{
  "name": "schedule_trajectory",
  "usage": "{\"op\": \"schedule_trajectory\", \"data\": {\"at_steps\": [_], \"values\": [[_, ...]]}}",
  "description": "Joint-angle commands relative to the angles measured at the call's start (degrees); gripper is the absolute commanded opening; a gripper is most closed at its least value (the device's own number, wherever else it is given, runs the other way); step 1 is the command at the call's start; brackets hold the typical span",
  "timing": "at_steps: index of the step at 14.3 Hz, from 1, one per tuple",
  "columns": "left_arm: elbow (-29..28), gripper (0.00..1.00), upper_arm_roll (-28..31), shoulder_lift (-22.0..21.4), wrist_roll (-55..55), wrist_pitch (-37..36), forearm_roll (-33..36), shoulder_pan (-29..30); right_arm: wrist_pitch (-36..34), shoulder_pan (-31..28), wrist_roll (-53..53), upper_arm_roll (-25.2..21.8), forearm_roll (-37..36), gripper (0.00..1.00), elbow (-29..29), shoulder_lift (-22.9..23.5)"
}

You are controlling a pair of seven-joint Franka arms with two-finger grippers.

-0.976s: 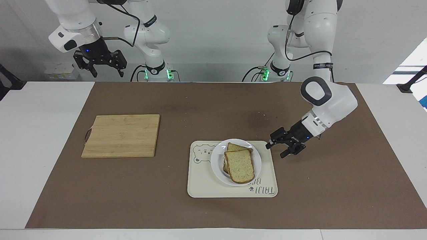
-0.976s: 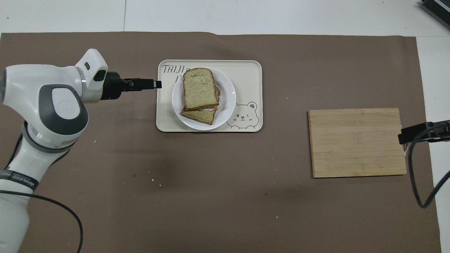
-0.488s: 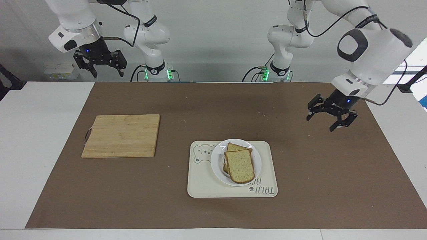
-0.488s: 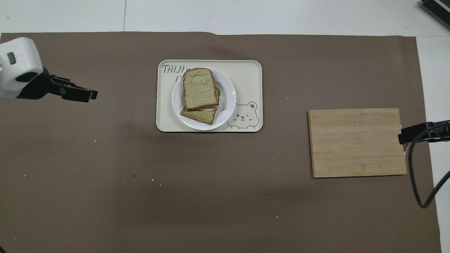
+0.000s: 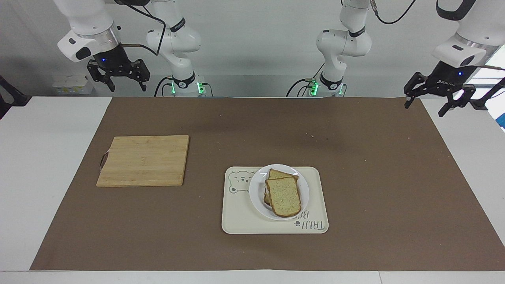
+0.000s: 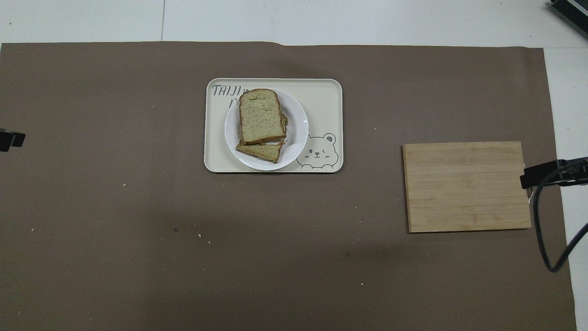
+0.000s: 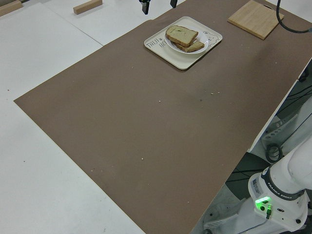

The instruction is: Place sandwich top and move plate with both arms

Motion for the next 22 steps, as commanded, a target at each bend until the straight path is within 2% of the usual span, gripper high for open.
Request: {"op": "schedule_trajectory", "data": {"at_steps": [1, 11, 16, 22], "values": [[-0.48, 1.0, -0.02, -2.72, -2.96, -3.62, 2.37, -0.47, -0.25, -0.44, -1.46, 0.25, -0.53, 1.0, 0.17, -0.37], [0.13, 1.0, 0.6, -2.46, -3.92, -5.21, 2.19, -0.29, -0.25, -0.44, -1.46, 0.25, -0.53, 1.0, 0.17, -0.37], [1.63, 1.0, -0.01, -2.02, -8.58, -7.14, 2.11, 0.23, -0.25, -0.52, -1.46, 0.25, -0.53, 1.0, 0.17, -0.37], [2.24, 1.0, -12.65, -1.76, -10.52, -9.08, -0.88, 13.84, -0.25, -0.52, -1.46, 0.25, -0.53, 1.0, 0.17, -0.37]]}}
